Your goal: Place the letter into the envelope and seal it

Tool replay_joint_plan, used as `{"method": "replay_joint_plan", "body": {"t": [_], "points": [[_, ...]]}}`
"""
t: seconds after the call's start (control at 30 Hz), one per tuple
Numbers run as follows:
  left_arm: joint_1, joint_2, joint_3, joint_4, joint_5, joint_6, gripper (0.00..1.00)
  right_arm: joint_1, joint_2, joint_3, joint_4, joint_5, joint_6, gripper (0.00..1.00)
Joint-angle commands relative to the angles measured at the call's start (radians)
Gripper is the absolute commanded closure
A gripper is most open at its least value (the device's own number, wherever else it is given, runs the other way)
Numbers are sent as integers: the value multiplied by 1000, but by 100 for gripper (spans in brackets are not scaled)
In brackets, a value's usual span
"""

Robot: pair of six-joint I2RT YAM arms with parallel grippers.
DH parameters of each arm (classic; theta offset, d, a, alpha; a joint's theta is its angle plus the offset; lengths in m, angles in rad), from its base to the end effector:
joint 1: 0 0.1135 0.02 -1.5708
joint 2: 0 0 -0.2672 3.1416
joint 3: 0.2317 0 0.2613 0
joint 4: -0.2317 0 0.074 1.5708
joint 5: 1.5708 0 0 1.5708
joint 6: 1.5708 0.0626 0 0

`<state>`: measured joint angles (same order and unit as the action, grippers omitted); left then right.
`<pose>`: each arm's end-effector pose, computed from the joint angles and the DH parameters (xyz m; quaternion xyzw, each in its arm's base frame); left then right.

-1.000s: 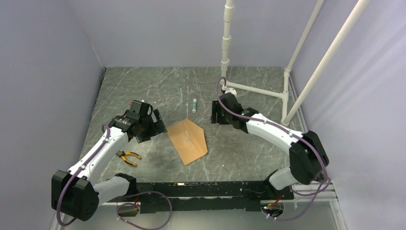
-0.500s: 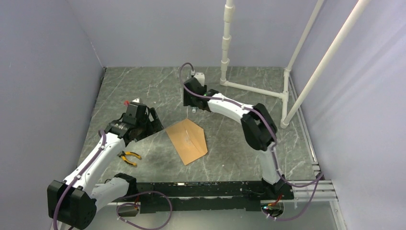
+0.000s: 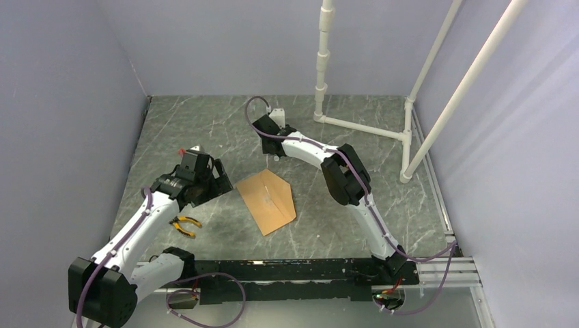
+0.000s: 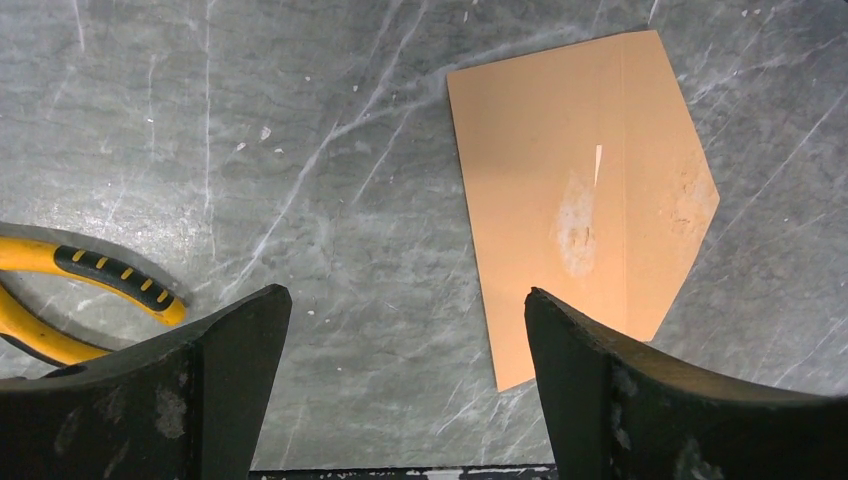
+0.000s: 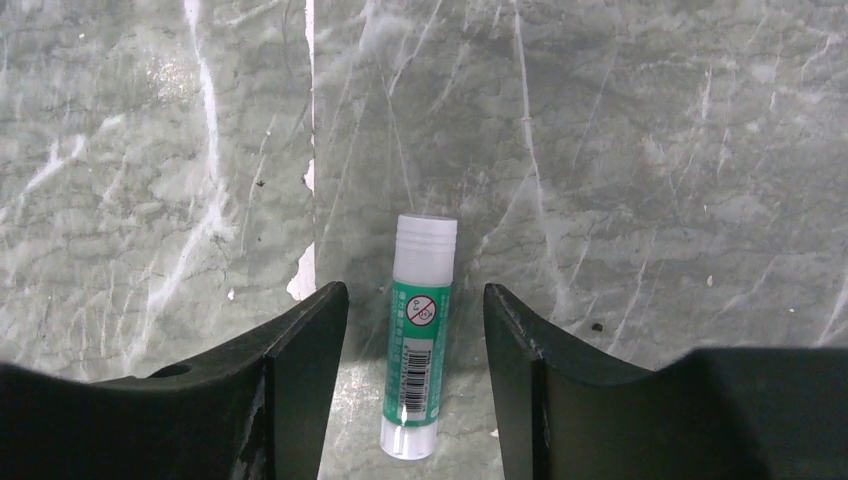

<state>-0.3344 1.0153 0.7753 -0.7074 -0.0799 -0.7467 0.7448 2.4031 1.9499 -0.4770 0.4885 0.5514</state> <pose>0.2095 -0.0675 0.2276 -0.2067 0.9284 -0.1251 0.2823 0.4241 0.3510 0.1323 -0.0131 0.9240 0.0014 0.3821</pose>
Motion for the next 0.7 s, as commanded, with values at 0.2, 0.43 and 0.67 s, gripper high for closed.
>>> {"method": "replay_joint_plan", "body": {"t": [0.2, 0.43, 0.67], "points": [[5, -22, 16, 35, 71, 27, 7, -38, 11, 67, -88, -97, 56, 68], [5, -26, 37, 76, 216, 83, 7, -60, -151, -88, 42, -190, 56, 90], [5, -24, 126, 172, 451, 111, 7, -72, -570, -544, 461, -514, 166, 90]]}}
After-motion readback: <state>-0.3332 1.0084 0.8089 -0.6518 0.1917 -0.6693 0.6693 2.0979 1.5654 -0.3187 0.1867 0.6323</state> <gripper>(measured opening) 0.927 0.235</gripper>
